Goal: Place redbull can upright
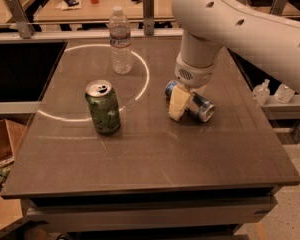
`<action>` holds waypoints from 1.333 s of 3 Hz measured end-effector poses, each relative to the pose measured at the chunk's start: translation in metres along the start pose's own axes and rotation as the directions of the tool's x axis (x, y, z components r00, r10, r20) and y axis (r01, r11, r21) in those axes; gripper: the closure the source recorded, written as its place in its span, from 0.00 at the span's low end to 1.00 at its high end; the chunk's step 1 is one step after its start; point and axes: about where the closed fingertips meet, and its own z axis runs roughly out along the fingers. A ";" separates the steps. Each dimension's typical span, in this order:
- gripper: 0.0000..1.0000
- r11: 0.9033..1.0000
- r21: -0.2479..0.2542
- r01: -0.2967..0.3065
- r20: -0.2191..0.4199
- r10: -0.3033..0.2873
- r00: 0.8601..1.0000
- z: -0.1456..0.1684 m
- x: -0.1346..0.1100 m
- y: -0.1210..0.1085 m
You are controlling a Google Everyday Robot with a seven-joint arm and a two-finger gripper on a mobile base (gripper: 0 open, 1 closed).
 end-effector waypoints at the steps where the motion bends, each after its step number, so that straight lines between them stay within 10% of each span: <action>1: 0.64 1.000 -0.007 0.012 -0.013 -0.012 1.000 0.000 -0.002 0.001; 3: 1.00 0.997 0.007 0.078 0.103 -0.079 0.992 -0.025 -0.008 0.007; 4: 1.00 0.987 0.028 0.156 0.347 -0.156 0.925 -0.073 -0.016 0.016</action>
Offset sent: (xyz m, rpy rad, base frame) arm -0.0077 0.0240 0.0218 -0.0363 -0.0120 0.1451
